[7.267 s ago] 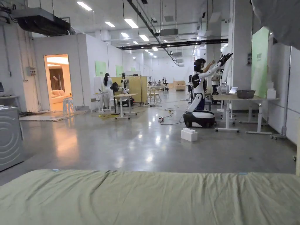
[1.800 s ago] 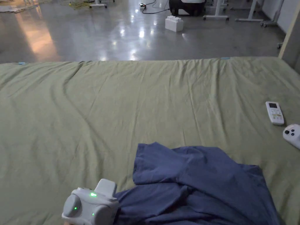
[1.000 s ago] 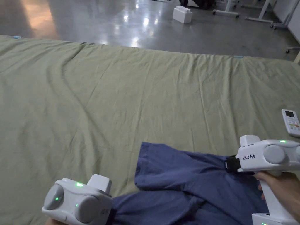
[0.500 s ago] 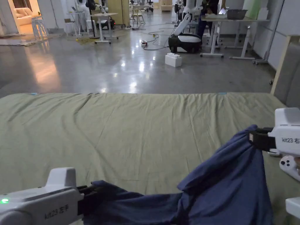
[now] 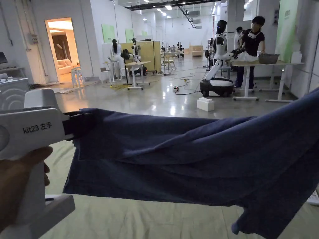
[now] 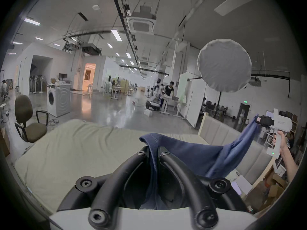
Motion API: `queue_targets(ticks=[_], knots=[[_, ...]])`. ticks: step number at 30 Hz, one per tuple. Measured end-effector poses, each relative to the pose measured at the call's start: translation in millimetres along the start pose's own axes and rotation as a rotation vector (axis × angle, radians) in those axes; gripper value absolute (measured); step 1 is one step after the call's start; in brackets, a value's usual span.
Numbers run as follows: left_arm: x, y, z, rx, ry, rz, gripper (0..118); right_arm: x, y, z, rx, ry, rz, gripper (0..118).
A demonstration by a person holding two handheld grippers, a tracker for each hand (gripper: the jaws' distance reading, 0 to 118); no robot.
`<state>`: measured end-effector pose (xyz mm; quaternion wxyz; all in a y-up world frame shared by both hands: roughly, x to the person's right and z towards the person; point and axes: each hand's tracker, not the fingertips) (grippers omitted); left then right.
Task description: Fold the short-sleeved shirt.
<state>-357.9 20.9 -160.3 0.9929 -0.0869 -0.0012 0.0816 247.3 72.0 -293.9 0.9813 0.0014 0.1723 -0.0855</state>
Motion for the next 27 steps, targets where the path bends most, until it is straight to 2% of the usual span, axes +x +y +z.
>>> queue_targets(ticks=[1, 2, 3, 4, 5, 6, 7, 13, 14, 15, 18, 20, 21, 27], knots=[[-2, 5, -1, 0.003, 0.004, 0.004, 9, 0, -20, -8, 0.023, -0.013, -0.01, 6], [-3, 10, -1, 0.009, 0.009, 0.007, 9, -11, 4, -3, 0.093, 0.054, 0.054, 6], [-5, 13, -1, 0.015, 0.013, 0.01, 9, -20, 22, 4, 0.125, 0.073, 0.078, 6], [-7, 15, -1, 0.022, 0.01, 0.016, 9, -23, 32, 10, 0.147, 0.055, 0.072, 6], [-9, 17, -2, 0.029, 0.004, 0.032, 9, -26, 35, 12, 0.155, 0.064, 0.109, 6], [-10, 18, -2, 0.034, -0.001, 0.038, 9, -28, 38, 16, 0.145, 0.061, 0.099, 6], [-11, 18, -4, 0.034, -0.007, 0.044, 9, -25, 41, 7, 0.094, -0.008, 0.051, 6], [-11, 7, -18, 0.021, -0.027, 0.046, 9, -26, 45, -4, 0.072, 0.014, 0.108, 6], [-13, 5, -23, 0.015, -0.03, 0.053, 9, -21, 43, -5, 0.077, -0.071, 0.128, 6], [-14, 2, -27, 0.007, -0.034, 0.062, 9, -20, 42, -8, 0.074, -0.075, 0.138, 6], [-19, -6, -48, -0.015, -0.049, 0.089, 9, -9, 34, -22, 0.062, -0.059, 0.106, 6], [-17, -11, -56, -0.018, -0.062, 0.081, 9, -22, 30, -26, 0.082, -0.058, 0.128, 6], [-17, -13, -64, -0.02, -0.063, 0.074, 9, -24, 31, -32, 0.11, -0.059, 0.188, 6], [-21, -17, -120, -0.071, -0.041, 0.138, 9, -35, 25, -80, 0.054, -0.082, 0.205, 6]])
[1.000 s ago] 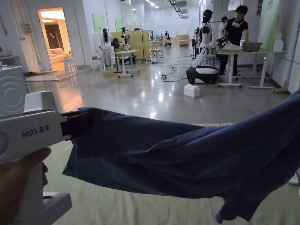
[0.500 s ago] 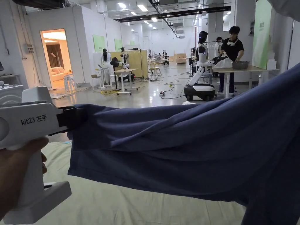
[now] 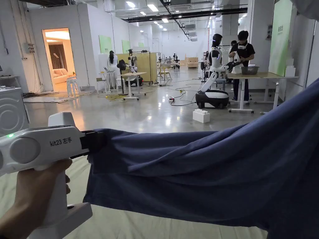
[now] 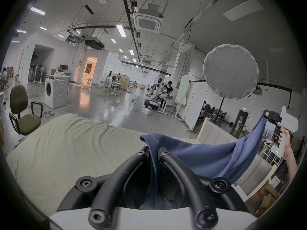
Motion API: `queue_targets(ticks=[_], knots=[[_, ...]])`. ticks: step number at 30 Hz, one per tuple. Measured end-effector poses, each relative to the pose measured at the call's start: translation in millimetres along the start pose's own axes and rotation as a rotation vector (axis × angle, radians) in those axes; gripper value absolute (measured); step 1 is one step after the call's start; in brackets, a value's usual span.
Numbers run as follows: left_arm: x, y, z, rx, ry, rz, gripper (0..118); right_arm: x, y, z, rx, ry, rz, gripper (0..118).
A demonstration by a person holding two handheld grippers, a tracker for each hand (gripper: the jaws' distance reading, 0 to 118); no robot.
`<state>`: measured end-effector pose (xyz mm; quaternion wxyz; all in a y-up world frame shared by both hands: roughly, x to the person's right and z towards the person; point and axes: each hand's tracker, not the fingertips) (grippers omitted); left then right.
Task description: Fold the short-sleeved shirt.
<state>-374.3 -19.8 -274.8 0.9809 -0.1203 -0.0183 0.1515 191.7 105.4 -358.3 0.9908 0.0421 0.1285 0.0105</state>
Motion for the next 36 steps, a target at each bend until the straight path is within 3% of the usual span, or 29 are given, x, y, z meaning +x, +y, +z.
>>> queue_targets(ticks=[8, 15, 16, 19, 20, 23, 25, 26, 29, 33, 36], knots=[[-11, -8, -76, -0.002, 0.023, 0.012, 9, -10, -4, -72, -0.003, -0.059, 0.087, 6], [-16, -5, -138, -0.05, 0.076, -0.114, 8, -21, -4, -110, 0.05, -0.11, 0.136, 6], [-16, -5, -146, -0.048, 0.078, -0.113, 8, -8, -8, -142, 0.023, -0.12, 0.123, 6], [-9, -14, -162, -0.066, 0.101, -0.118, 8, -5, -16, -167, 0.001, -0.128, 0.178, 6], [-10, -18, -168, -0.071, 0.105, -0.1, 8, -10, -23, -170, -0.029, -0.15, 0.175, 6], [-22, -63, -185, -0.11, 0.085, -0.08, 8, -4, -60, -181, -0.086, -0.118, 0.146, 6], [-38, -101, -203, -0.179, 0.089, -0.046, 8, -20, -100, -166, -0.176, -0.071, 0.107, 6], [-48, -124, -214, -0.236, 0.089, -0.027, 8, -20, -120, -163, -0.168, -0.056, 0.136, 6], [-63, -197, -225, -0.337, 0.107, 0.048, 8, -23, -196, -149, -0.367, -0.009, 0.083, 6], [-80, -280, -212, -0.461, 0.107, 0.14, 8, -24, -263, -96, -0.422, 0.037, 0.059, 6], [-95, -308, -179, -0.455, 0.058, 0.196, 8, -14, -295, -34, -0.439, 0.058, -0.038, 6]])
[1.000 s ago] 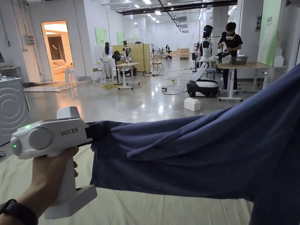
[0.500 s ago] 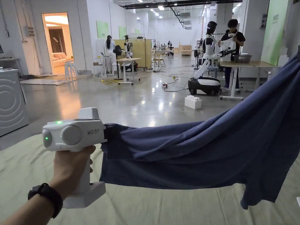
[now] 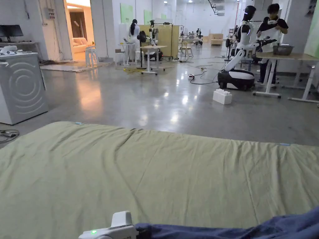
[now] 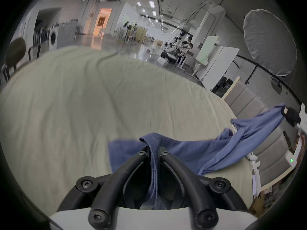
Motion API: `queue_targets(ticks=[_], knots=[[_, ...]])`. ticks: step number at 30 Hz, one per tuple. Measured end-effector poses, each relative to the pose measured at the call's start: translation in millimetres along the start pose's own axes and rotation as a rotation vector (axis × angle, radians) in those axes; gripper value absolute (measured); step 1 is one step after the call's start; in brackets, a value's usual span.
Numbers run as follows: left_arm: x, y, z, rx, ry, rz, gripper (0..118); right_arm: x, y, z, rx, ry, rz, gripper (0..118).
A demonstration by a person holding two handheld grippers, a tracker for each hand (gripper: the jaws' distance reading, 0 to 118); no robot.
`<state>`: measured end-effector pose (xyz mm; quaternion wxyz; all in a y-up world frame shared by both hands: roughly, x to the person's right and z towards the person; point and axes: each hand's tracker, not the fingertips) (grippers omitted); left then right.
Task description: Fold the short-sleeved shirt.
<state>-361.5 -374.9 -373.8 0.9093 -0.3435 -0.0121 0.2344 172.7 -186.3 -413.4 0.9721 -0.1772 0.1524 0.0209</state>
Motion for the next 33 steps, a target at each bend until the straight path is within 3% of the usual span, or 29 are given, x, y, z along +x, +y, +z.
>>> queue_targets(ticks=[3, 7, 10, 12, 18, 20, 21, 22, 23, 24, 25, 26, 28, 31, 33], knots=[[-17, -32, 44, 0.03, -0.104, 0.058, 8, 11, -55, 69, -0.017, 0.012, -0.109, 6], [-24, -77, 104, 0.016, -0.138, 0.042, 8, -7, -112, 158, -0.045, -0.05, -0.137, 5], [-34, -106, 137, 0.004, -0.145, 0.028, 8, -5, -142, 197, -0.085, -0.072, -0.222, 5], [-37, -121, 153, -0.005, -0.155, 0.032, 8, -3, -161, 213, -0.117, -0.126, -0.256, 5], [-49, -154, 153, -0.093, -0.106, -0.009, 9, -16, -210, 227, -0.216, -0.113, -0.321, 5], [-49, -161, 153, -0.106, -0.022, -0.036, 16, -2, -234, 219, -0.238, -0.109, -0.332, 5], [-40, -166, 157, -0.104, 0.013, -0.031, 33, 0, -241, 212, -0.28, -0.112, -0.324, 6], [-40, -167, 164, -0.086, -0.013, 0.01, 49, 3, -250, 204, -0.328, -0.108, -0.337, 16], [-42, -168, 172, -0.072, 0.001, 0.023, 64, 7, -260, 197, -0.371, -0.112, -0.344, 41], [-41, -166, 182, -0.016, -0.01, 0.036, 79, 13, -268, 197, -0.412, -0.123, -0.356, 80], [-39, -163, 195, 0.025, -0.003, 0.039, 86, 18, -276, 197, -0.43, -0.148, -0.37, 97], [-36, -161, 211, 0.056, 0.022, 0.024, 90, 20, -280, 202, -0.426, -0.163, -0.374, 98], [-28, -160, 245, 0.122, 0.048, -0.03, 91, 42, -307, 216, -0.369, -0.19, -0.423, 86], [-10, -158, 292, 0.211, 0.094, -0.126, 92, 53, -313, 251, -0.275, -0.236, -0.534, 90], [5, -165, 316, 0.261, 0.168, -0.214, 93, 34, -307, 272, -0.249, -0.254, -0.519, 91]])
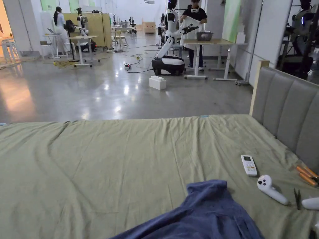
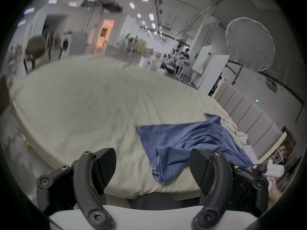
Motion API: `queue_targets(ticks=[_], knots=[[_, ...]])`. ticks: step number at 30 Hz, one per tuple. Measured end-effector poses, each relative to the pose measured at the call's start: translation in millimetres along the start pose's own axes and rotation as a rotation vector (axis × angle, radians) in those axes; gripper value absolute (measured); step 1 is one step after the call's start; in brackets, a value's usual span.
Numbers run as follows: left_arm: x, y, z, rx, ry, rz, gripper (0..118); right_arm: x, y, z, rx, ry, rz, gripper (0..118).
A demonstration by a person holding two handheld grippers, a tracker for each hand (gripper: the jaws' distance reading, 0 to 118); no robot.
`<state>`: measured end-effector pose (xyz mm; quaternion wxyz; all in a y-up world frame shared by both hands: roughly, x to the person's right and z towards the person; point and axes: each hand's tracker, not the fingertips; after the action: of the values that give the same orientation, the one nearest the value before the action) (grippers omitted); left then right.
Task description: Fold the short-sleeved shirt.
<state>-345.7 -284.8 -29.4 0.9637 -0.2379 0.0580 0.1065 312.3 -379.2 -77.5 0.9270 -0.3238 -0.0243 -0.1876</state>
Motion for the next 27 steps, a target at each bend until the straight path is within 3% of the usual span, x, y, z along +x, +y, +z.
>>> queue_targets(ticks=[3, 8, 10, 14, 17, 21, 23, 24, 27], knots=[[29, -1, 38, 0.063, 0.147, -0.111, 102, -27, -2, 33, 0.015, 0.016, 0.054, 93], [64, 12, 72, 0.2, 0.086, -0.098, 102, -106, 14, 73, 0.144, 0.157, 0.359, 93], [85, 24, 82, 0.246, 0.082, -0.11, 101, -136, 23, 81, 0.225, 0.188, 0.428, 94], [106, 44, 98, 0.304, 0.051, -0.142, 96, -185, 50, 93, 0.347, 0.283, 0.434, 91], [113, 44, 108, 0.342, -0.023, -0.203, 75, -200, 59, 104, 0.402, 0.343, 0.45, 75], [124, 48, 116, 0.33, -0.057, -0.2, 14, -205, 59, 115, 0.417, 0.348, 0.523, 35], [125, 50, 117, 0.293, -0.109, -0.166, 4, -205, 55, 116, 0.381, 0.33, 0.541, 8], [127, 50, 117, 0.293, -0.105, -0.158, 0, -206, 53, 115, 0.377, 0.321, 0.549, 2], [132, 49, 117, 0.288, -0.082, -0.186, 0, -204, 49, 112, 0.353, 0.296, 0.561, 0]])
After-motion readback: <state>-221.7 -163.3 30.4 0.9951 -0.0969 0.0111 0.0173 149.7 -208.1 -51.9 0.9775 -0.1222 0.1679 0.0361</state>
